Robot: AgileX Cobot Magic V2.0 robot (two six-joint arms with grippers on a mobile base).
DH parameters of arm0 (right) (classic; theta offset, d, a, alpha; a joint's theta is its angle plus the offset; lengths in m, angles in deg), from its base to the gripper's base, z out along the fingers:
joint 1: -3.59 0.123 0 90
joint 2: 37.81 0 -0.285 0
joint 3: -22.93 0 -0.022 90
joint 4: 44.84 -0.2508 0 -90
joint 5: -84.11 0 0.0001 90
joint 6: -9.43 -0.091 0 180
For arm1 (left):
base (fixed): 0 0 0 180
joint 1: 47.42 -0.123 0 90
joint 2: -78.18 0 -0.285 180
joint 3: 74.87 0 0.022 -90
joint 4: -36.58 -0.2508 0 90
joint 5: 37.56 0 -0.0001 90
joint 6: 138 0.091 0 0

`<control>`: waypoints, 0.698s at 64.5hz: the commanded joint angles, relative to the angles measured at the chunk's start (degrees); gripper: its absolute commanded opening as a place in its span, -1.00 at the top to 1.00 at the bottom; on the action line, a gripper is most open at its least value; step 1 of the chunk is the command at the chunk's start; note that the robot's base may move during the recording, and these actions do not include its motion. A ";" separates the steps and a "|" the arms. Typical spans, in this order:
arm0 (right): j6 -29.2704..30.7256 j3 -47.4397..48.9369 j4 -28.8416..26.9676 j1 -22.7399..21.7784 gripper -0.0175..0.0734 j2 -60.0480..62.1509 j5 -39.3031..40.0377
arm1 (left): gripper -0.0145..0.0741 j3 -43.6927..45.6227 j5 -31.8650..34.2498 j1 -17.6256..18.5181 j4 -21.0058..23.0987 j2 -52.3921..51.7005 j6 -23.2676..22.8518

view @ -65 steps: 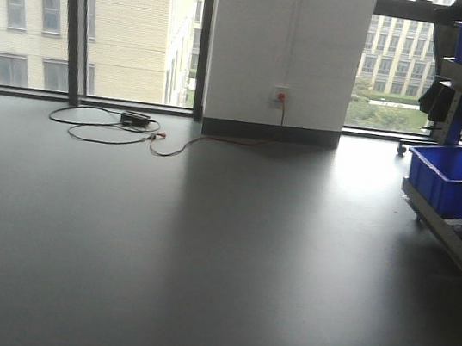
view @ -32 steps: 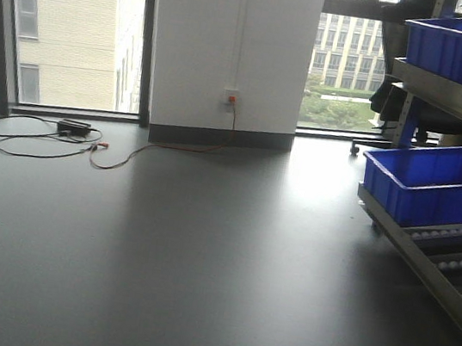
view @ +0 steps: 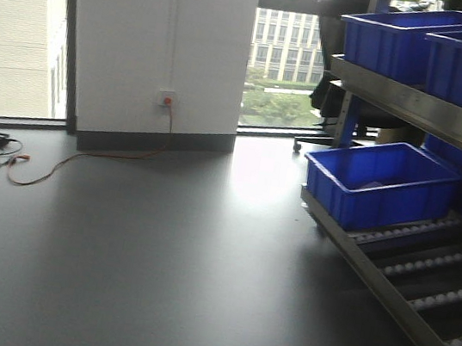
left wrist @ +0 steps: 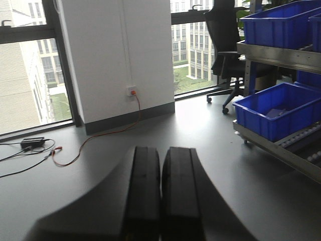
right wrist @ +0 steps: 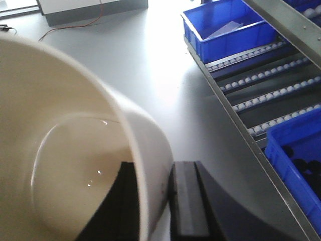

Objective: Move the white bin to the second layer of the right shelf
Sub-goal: 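Turn the base toward the roller shelf with blue crates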

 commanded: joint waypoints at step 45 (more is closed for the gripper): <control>-0.08 1.78 0.92 -0.35 0.46 -0.11 5.72 | 0.48 -2.11 4.86 0.06 0.13 -0.80 0.10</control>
